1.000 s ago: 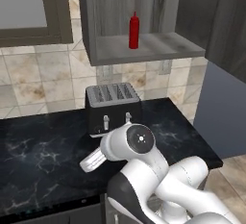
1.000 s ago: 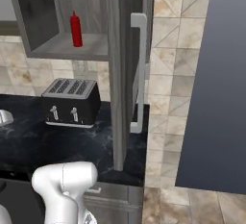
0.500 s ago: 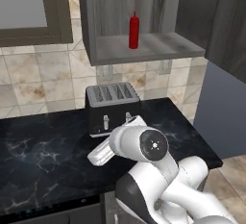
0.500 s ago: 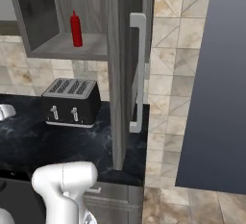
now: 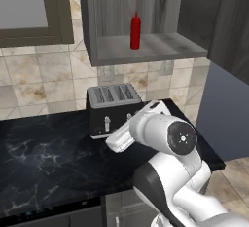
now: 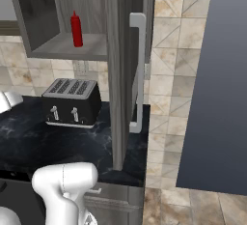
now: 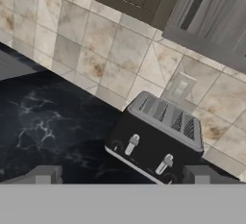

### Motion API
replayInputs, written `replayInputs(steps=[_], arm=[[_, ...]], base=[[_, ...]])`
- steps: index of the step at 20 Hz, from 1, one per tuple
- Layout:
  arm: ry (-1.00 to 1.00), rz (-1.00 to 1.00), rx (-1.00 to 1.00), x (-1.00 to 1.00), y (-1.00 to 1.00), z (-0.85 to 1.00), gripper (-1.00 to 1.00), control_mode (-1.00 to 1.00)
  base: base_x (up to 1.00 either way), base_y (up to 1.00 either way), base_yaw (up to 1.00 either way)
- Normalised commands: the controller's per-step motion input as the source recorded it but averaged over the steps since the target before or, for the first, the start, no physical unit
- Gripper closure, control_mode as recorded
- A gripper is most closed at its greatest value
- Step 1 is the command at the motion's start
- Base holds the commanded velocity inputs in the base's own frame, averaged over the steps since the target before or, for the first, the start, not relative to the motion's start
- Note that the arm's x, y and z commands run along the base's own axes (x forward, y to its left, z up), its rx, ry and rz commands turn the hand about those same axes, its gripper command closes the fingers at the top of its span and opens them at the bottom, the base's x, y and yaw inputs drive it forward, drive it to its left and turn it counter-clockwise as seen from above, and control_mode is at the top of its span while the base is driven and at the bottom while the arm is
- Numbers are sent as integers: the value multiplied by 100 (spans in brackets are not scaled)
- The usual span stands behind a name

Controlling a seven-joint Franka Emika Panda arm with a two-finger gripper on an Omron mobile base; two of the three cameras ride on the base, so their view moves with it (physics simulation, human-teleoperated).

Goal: Move the ketchup and mustard from the cabinet to the dining counter.

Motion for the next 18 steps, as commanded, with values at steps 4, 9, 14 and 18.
replayInputs(steps=[4,9,14,18], arm=[[-11,0,0,0,-65,56,-100,-100],[-2,0,5,0,-72,67,-100,-100],[2,-5,11,0,-59,71,-100,-100],[10,-11,14,0,-34,73,-100,-100]], base=[[0,0,0],[0,0,0],[0,0,0],[0,0,0]])
